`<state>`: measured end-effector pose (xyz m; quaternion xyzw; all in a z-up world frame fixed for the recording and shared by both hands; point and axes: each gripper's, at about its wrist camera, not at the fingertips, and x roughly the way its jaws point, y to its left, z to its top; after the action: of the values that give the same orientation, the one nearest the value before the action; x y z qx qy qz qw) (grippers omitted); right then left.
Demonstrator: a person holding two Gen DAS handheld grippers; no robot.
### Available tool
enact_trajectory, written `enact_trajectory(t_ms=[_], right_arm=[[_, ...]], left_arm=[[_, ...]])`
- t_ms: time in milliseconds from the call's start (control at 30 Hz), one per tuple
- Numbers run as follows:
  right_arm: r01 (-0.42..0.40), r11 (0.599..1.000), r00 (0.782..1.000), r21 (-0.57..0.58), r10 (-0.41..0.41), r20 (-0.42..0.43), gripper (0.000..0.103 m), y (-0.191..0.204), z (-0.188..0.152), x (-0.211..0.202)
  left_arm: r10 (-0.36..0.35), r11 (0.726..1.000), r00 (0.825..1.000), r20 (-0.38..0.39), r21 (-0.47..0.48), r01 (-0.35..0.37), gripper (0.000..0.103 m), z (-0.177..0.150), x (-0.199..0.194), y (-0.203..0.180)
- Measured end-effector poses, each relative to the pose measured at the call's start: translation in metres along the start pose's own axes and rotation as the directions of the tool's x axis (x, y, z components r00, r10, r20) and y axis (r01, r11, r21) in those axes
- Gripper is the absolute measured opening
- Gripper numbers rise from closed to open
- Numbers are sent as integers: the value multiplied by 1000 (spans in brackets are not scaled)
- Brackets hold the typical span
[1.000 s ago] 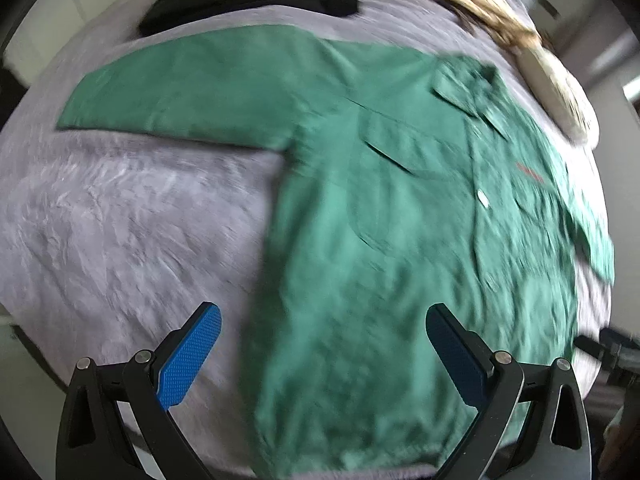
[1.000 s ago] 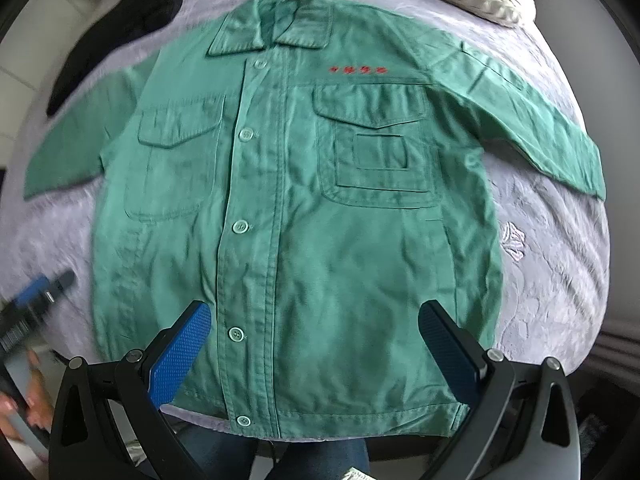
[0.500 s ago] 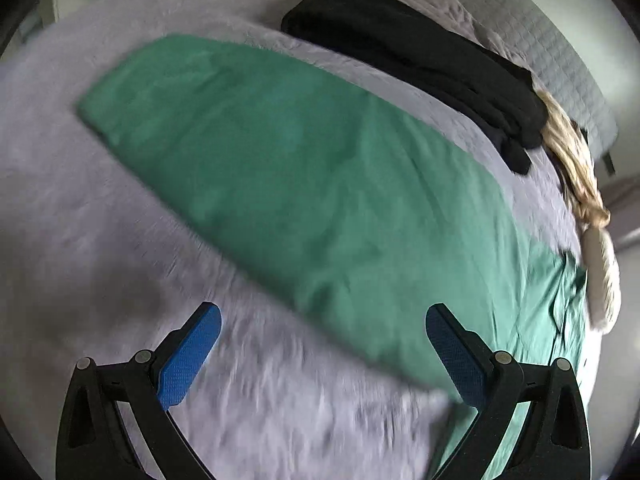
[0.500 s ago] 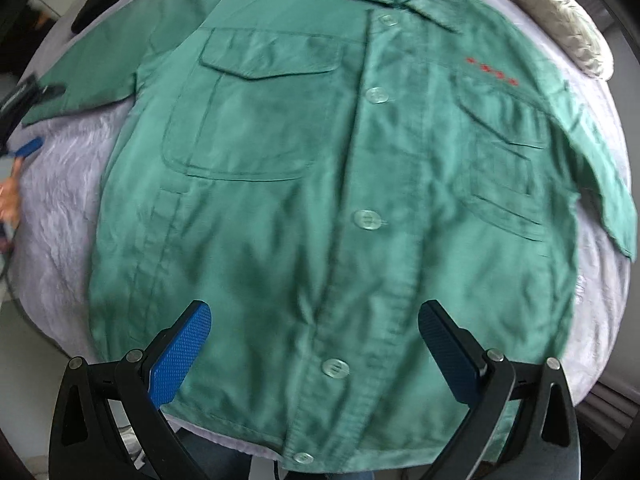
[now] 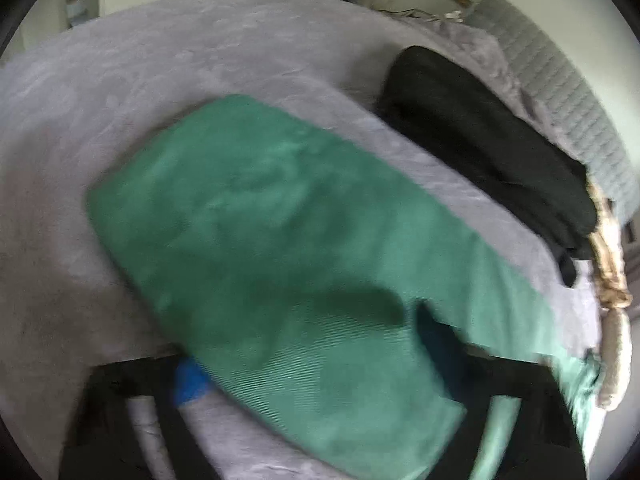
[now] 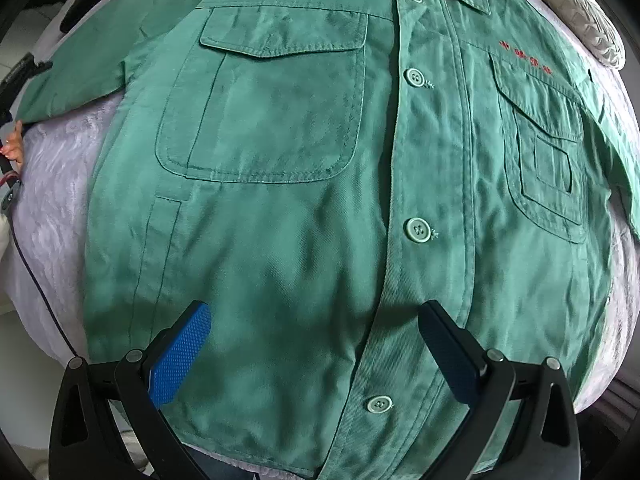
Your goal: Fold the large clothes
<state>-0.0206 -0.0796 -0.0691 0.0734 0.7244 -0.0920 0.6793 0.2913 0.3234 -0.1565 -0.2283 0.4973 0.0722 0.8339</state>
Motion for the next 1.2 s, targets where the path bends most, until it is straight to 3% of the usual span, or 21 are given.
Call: enact_trajectory(t_ms=[33, 67, 100, 233, 333, 467, 633, 667, 767, 900, 1000, 1033, 1067, 1100, 1167, 1200], right_arm=[[-5, 1000, 1000, 2, 5, -1, 103, -1, 3, 0], [-13, 1000, 1000, 3, 13, 1, 103, 0, 3, 1], [-20, 1000, 1000, 4, 20, 7, 103, 1, 2, 2], [-60, 998, 997, 17, 59, 49, 103, -3, -1, -3], [-102, 994, 991, 43, 97, 91, 103, -6, 0, -9], [-136, 988, 982, 79, 124, 140, 103, -20, 2, -16], [-148, 977, 973, 155, 116, 197, 103, -51, 0, -25], [-147, 974, 971, 174, 109, 212, 103, -62, -1, -25], [-149, 962, 966, 229, 92, 242, 103, -101, 0, -20], [-140, 947, 970, 288, 73, 233, 103, -144, -3, -9], [-130, 939, 975, 318, 62, 215, 103, -166, -4, 0], [-128, 938, 976, 322, 61, 210, 103, -177, -6, 2], [-126, 937, 977, 327, 59, 206, 103, -179, -6, 4], [-125, 935, 977, 331, 57, 205, 103, -180, -5, 5], [-119, 937, 977, 328, 51, 209, 103, -186, 4, 5], [-112, 941, 976, 321, 43, 215, 103, -184, 9, 3]], left_arm=[[4, 1000, 1000, 9, 13, -4, 49, 2, -3, 0], [-7, 1000, 1000, 17, 21, 7, 20, 4, -6, 0], [-18, 999, 1000, 20, 27, 17, 4, 6, -11, 0], [-93, 993, 992, 84, 78, 86, 4, 13, -44, -14], [-188, 967, 974, 129, 199, 160, 2, 12, -81, -51], [-355, 876, 926, 126, 390, 282, 2, -16, -134, -125], [-513, 692, 858, -12, 586, 421, 2, -91, -166, -246], [-521, 664, 853, -38, 610, 433, 2, -106, -167, -263], [-478, 605, 868, -135, 666, 436, 3, -169, -147, -318], [-310, 566, 927, -213, 742, 360, 3, -251, -98, -360], [-179, 524, 962, -208, 807, 272, 5, -295, -73, -365], [-154, 512, 968, -198, 822, 249, 15, -304, -69, -363], [-136, 501, 969, -206, 830, 247, 53, -309, -69, -363], [-134, 504, 972, -191, 832, 232, 74, -311, -71, -362], [-141, 501, 981, -132, 845, 186, 84, -314, -82, -359], [-153, 493, 977, -147, 846, 204, 86, -311, -89, -355]])
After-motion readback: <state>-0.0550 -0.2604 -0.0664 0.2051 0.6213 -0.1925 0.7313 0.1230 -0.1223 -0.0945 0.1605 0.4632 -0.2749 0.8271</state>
